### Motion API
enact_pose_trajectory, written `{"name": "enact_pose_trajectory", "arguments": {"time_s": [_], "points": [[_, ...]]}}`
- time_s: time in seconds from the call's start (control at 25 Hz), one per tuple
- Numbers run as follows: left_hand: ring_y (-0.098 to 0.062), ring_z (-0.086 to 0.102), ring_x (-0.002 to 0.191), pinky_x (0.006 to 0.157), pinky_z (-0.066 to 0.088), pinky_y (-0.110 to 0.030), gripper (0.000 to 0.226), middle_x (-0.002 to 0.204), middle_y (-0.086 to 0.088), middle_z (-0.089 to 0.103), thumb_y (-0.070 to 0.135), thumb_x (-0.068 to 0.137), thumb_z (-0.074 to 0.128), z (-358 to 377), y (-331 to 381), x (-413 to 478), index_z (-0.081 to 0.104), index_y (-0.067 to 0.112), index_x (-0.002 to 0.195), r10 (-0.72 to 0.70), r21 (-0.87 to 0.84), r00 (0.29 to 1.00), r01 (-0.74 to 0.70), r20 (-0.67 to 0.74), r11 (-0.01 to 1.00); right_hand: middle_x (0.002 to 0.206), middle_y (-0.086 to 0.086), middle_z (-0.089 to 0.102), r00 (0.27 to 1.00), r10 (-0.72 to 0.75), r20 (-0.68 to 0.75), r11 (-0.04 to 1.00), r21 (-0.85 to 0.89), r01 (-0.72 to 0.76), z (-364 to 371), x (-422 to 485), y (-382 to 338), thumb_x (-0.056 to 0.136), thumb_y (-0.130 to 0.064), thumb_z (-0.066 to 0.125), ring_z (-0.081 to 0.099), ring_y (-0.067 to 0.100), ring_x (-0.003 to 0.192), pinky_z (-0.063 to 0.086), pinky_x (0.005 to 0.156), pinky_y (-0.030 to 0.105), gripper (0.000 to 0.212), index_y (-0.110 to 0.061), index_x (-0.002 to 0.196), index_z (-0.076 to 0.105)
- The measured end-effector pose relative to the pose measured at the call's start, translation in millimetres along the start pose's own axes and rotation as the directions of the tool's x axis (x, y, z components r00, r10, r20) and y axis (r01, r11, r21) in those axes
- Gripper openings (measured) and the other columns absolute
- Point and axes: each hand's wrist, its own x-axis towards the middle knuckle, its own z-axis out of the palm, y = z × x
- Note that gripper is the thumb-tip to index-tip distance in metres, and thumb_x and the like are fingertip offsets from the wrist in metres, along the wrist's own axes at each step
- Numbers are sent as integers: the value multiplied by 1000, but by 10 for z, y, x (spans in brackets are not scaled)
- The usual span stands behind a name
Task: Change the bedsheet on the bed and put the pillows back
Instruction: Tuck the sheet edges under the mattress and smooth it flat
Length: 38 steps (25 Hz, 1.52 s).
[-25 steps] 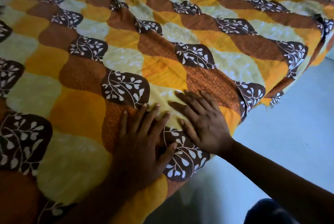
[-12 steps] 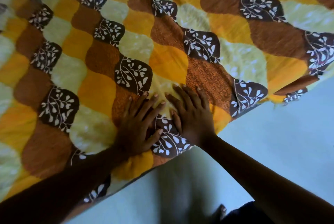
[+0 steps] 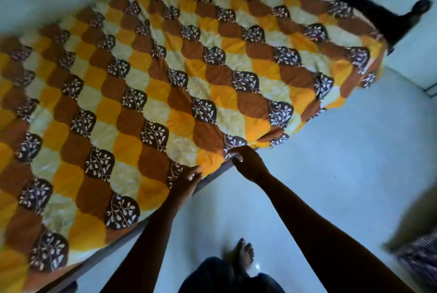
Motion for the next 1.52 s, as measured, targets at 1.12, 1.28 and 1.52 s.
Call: {"name": "enact_pose_trajectory", "arguments": {"time_s": [1.12,1.28,1.52], "points": [[-25,60,107,86,42,-25,28,112,-13,66,21,91,56,3291,4475,1580,63,6,114,374,45,927,-373,-2,927,91,-3,68,938,255,-236,938,298,-180,-5353,691,2581,93,-27,55,65,14,86,50,80,29,14,-33,97,67],[-20,61,104,87,50,-36,45,114,-3,65,46,81,50,3883,4893,1864,65,17,111,296,-25,940,-305,-171,952,107,2,69,977,164,-137,973,183,-137,-5982,1384,3115,92,-29,55,64,19,99,52,89,36,20,-27,108,67],[-15,63,96,70,47,-18,24,103,2,66,23,83,61,4923,5090,2737,66,20,106,-144,-194,899,68,-413,979,106,12,68,994,83,66,996,23,-84,-6776,2214,3773,93,-25,51,62,28,103,47,89,37,23,-15,106,67]]}}
